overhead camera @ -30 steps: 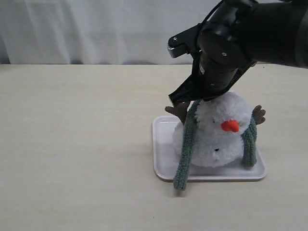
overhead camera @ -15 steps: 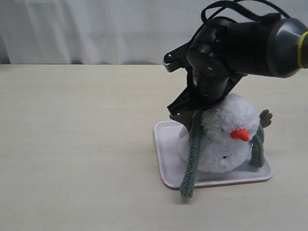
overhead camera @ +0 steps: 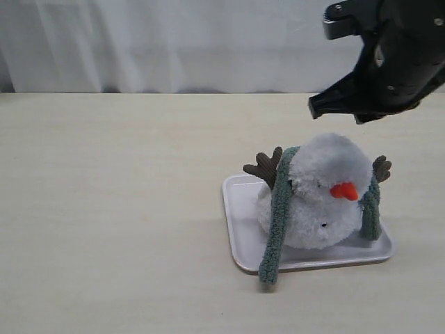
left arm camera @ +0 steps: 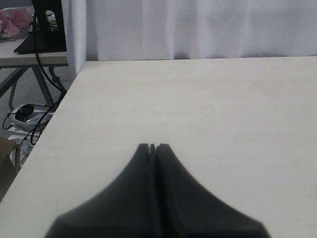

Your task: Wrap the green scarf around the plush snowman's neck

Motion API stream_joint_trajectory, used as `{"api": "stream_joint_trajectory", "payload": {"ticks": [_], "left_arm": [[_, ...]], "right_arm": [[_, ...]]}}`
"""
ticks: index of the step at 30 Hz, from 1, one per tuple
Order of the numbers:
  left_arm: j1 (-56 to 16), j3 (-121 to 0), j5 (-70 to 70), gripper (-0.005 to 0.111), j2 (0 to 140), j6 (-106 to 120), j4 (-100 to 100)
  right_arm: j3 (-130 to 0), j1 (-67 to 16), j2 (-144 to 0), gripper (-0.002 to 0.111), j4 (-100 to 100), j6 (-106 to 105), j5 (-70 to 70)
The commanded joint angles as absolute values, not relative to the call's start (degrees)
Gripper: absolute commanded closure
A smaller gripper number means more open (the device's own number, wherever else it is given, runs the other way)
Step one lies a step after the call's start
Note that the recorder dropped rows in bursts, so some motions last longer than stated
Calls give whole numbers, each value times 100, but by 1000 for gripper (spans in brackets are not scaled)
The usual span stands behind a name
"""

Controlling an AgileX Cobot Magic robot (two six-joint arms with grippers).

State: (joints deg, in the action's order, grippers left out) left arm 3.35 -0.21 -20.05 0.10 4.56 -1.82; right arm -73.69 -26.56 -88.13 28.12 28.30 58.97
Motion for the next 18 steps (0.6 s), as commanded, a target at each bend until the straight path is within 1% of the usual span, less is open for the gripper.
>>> {"api": "stream_joint_trajectory", "payload": {"ticks": [1,5,9,14,16,18], "left_arm": [[307,0,-1901,107,0,446,-219],[307,0,-1901,107,0,446,-219],[307,0,-1901,107,0,446,-219],[307,0,-1901,107,0,446,-219],[307,0,-1901,107,0,446,-219],[307,0,-1901,107,0,446,-219]], "right_arm": [[-6737,-2176,-8166,77,2426,2317,5732],[-5991,-1622,-7748,73,1603,1634,5060],[-5276,-1113,-7608,66,755,589,4414],[-4382,-1014,-7627,52,58,-1002,3364],[-4141,-1014,-7627,50,81,-1118,2889],[-4030,-1014,-7631,50,81,-1118,2399]]}}
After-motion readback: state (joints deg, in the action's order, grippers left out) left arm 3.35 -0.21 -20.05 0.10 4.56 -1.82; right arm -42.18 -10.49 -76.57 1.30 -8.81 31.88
